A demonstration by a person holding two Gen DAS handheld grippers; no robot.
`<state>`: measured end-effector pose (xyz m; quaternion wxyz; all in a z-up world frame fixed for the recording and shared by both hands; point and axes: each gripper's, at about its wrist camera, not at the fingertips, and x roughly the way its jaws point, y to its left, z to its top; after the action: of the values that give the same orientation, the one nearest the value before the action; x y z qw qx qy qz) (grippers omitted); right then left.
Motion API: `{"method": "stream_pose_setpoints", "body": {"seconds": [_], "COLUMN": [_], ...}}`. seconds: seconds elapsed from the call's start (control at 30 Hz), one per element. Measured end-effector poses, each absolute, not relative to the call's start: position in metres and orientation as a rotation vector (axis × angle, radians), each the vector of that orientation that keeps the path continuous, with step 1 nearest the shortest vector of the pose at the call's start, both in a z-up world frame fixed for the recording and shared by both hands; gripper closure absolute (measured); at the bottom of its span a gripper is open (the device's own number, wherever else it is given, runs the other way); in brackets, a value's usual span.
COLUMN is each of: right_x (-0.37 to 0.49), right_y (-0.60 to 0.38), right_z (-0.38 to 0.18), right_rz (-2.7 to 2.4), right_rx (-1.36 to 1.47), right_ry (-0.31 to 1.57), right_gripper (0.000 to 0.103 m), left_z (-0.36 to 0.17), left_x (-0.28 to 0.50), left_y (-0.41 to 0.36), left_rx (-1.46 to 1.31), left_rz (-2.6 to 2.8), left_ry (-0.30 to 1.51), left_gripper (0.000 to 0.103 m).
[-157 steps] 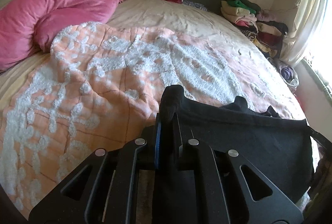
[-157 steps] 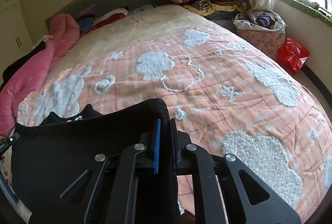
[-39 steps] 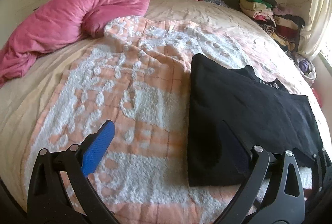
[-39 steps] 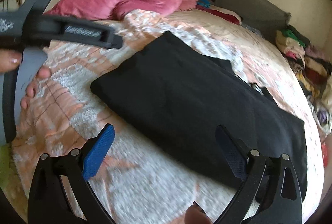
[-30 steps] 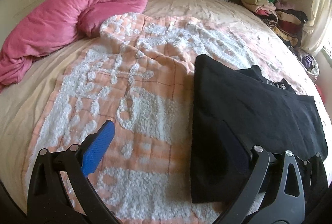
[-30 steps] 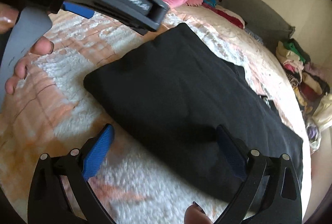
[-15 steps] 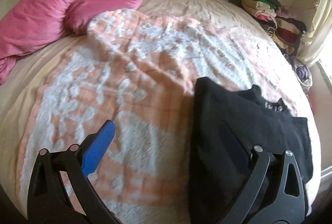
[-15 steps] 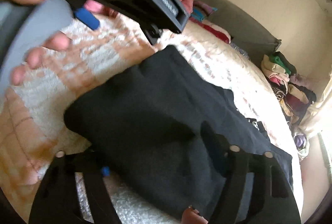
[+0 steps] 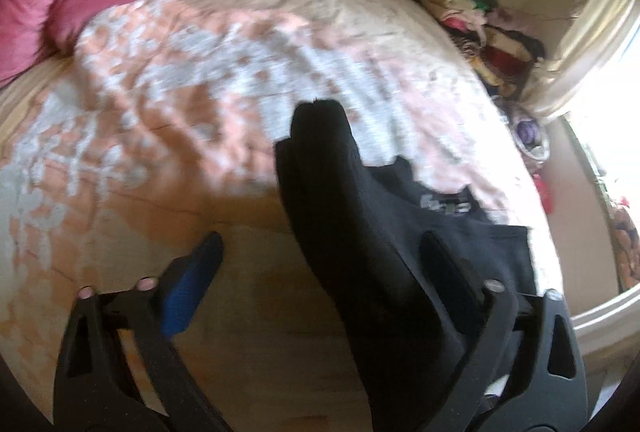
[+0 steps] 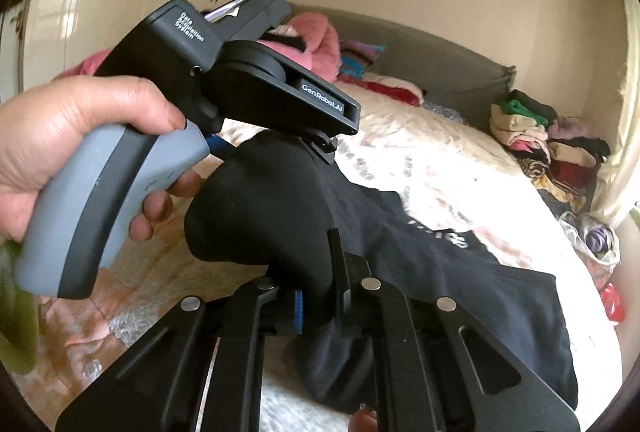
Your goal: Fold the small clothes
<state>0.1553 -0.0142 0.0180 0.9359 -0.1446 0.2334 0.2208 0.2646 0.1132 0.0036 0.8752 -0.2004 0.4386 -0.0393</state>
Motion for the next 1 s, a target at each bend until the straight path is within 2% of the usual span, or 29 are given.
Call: {"method": "stream_pose_setpoints", "body": {"seconds": [0.03, 0.07, 0.13, 0.2, 0.57, 1.0], "right_x": [0.154, 0.152, 0.146, 0.141, 0.125, 0.121], "right_y": [-0.019, -0.026, -0.036, -0.043, -0.102, -0.159], "right_z": [0.020, 0.023, 0.026, 0.027, 0.044, 0.033], "right_rz": [0.445, 0.438, 0.427, 0.416, 0.340, 0.272], "right_rx": [-0.281, -0.258, -0.234, -0.214, -0.110, -0.009], "right_ry": [0.471, 0.464, 0.454, 0.446, 0.393, 0.438], "right_gripper": [0.094, 0.095, 0.095, 0.096, 0.096, 0.096], "left_z": [0.008, 0.012, 0.021, 0.030, 0.068, 0.060], "left_x": [0.265, 0.265, 0.265, 0.264, 0.261, 0.269], "left_y": [0.107, 0.098, 0.081, 0.064, -0.010, -0.084], "left_rx": [-0.418, -0.415, -0.384, -0.341, -0.236, -0.149], "left_rz": [-0.098, -0.120, -0.141, -0.147, -0.217, -0.269], "left_ry": [0.912, 0.910, 0.909, 0.899, 0.844, 0.880], "left_gripper": [0.043, 0.050, 0.076, 0.081, 0.082, 0.082]}}
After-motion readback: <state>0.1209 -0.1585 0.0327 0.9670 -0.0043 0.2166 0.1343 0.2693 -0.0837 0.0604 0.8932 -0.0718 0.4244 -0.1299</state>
